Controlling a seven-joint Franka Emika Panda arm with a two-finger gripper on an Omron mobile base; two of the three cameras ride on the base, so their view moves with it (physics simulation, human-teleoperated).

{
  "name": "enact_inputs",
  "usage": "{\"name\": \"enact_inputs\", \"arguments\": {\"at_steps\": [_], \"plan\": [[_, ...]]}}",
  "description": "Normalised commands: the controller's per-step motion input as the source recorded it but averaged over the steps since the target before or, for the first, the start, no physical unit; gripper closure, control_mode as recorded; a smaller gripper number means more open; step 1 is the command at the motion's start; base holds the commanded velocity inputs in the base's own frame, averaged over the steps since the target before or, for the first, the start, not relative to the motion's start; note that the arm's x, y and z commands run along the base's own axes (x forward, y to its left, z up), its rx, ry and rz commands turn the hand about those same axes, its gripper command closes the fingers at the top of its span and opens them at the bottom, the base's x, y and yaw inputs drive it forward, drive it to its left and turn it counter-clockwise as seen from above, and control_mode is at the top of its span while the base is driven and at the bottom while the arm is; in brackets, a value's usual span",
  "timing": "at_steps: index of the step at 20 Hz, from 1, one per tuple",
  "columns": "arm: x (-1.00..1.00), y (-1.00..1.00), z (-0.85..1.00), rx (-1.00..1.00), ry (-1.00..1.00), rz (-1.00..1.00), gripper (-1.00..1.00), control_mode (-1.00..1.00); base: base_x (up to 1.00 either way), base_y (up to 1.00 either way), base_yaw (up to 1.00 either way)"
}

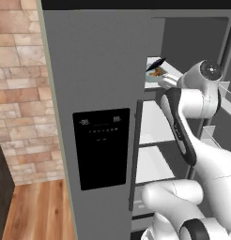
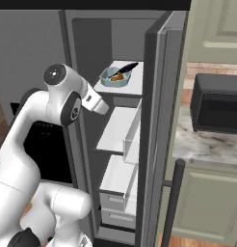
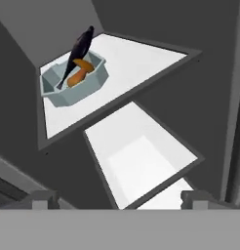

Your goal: Place the tupperware containing the fish and mushroom meal in the microwave. Close the microwave door and press the start button to reheat the meal.

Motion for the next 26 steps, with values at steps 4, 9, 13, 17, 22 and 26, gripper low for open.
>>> {"name": "enact_inputs", "arguments": {"at_steps": [4, 9, 13, 17, 22, 26], "plan": [[0.22, -0.29, 0.22, 0.19, -0.09, 0.00, -1.00, -1.00, 0.00, 0.00, 0.00], [0.45, -0.10, 0.12, 0.13, -0.02, 0.00, -1.00, -1.00, 0.00, 0.00, 0.00], [0.53, 0.00, 0.01, 0.06, 0.00, 0.00, -1.00, -1.00, 0.00, 0.00, 0.00], [0.57, 0.00, 0.00, 0.01, 0.04, 0.00, -1.00, -1.00, 0.00, 0.00, 0.00], [0.51, -0.02, 0.00, 0.01, 0.11, 0.00, -1.00, -1.00, 0.00, 0.00, 0.00], [0.42, -0.09, 0.00, 0.00, 0.10, 0.00, -1.00, -1.00, 0.00, 0.00, 0.00]]}}
